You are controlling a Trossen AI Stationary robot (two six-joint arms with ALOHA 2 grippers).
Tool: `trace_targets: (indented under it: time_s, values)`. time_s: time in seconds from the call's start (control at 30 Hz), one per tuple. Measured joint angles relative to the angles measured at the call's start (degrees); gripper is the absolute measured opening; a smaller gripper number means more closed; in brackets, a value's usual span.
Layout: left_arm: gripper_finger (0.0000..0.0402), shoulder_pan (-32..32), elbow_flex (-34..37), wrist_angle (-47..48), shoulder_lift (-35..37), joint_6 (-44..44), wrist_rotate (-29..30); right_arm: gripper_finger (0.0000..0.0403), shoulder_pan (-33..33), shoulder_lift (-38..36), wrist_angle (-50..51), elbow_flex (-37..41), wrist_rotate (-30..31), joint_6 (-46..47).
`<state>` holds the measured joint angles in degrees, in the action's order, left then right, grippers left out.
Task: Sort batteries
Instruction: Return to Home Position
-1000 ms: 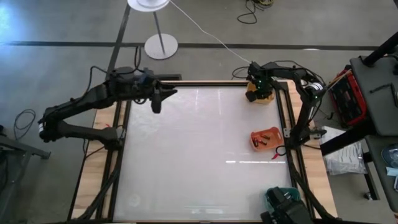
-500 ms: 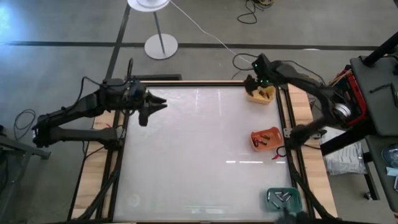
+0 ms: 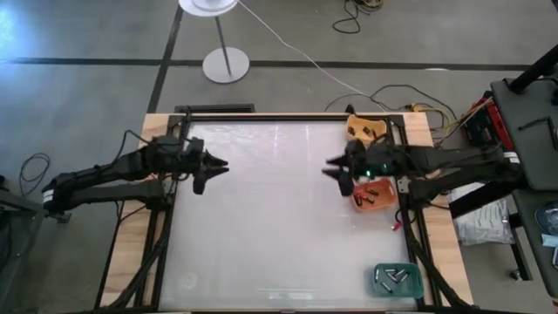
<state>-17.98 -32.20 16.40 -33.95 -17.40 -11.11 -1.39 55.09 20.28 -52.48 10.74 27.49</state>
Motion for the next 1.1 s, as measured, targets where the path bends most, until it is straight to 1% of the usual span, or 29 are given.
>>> trace_targets:
  time_s: [0.07,0.13,0.17,0.2,0.23,0.3,0.33,0.4,0.47,0.5,0.57,0.63,0.73,0.8,0.87,1.0,1.1]
  values:
    - [0.0101,0.0,2.7,-1.31,-0.18,-1.83,0.03,0.018,3.7,-0.28,0.94,0.28,1.62,4.73]
    - [0.0101,0.01,5.91,-5.24,-0.54,-0.09,0.08,0.0166,6.6,0.3,1.38,0.63,4.59,7.59]
    - [0.0101,0.03,7.97,-8.5,-0.56,1.16,0.02,0.0159,7.89,0.84,0.7,0.82,6.75,5.74]
    - [0.0101,0.09,10.25,-13.23,-0.56,1.54,-0.31,0.0151,9.39,1.66,-0.91,1.26,9.11,1.87]
    - [0.0101,0.23,12.64,-18.51,-0.56,1.46,-0.85,0.0144,10.86,2.53,-3.56,1.97,11.76,-2.97]
    - [0.0101,0.35,18.27,-31.33,-0.45,1.3,-3.85,0.0126,13.4,4.54,-11.33,4.2,16.15,-13.41]
    - [0.0101,0.36,21.13,-38.98,-0.53,1.41,-5.75,0.0118,13.84,5.31,-15.87,5.52,16.21,-16.26]
    - [0.0101,0.39,26.71,-54.63,-0.83,1.79,-8.16,0.0101,13.7,6.35,-25.16,8.72,13.52,-20.07]
    - [0.0101,0.44,31.55,-65.33,-1.26,1.67,-7.39,0.0085,12.91,6.81,-35.84,12.12,8.63,-23.09]
    - [0.0101,0.46,31.45,-64.22,-1.76,1.45,-6.26,0.0077,12.14,6.85,-39.77,14.08,6.08,-23.39]
    - [0.0101,0.44,30.09,-57.76,-1.8,2.35,-4.64,0.0064,10.35,6.52,-44.37,17.68,2.24,-23.5]
    - [0.0101,0.44,28.55,-53.95,-2.84,2.73,-2.29,0.0052,7.77,5.11,-45.32,21.01,0.84,-23.74]
    - [0.0101,0.33,27.34,-52.15,-4.09,2.79,1.37,0.0041,4.14,1.29,-46.26,25.24,-2.46,-25.72]
    - [0.0101,0.3,26.87,-52.4,-4.64,3.23,3.1,0.0037,2.63,-2.63,-46.07,27.67,-6.07,-27.93]
    - [0.0101,0.32,26.72,-52.18,-3.96,4.6,3.13,0.0035,1.97,-6.98,-46.48,29.75,-7.72,-30.17]
    - [0.0101,1.02,27.63,-51.56,-1.7,7.74,1.54,0.0034,1.99,-18.08,-46.58,36.27,-7.83,-32.56]
    - [0.01,1.92,28.7,-52.0,0.88,7.96,1.29,0.0034,1.99,-26.81,-46.29,42.14,-7.75,-32.33]
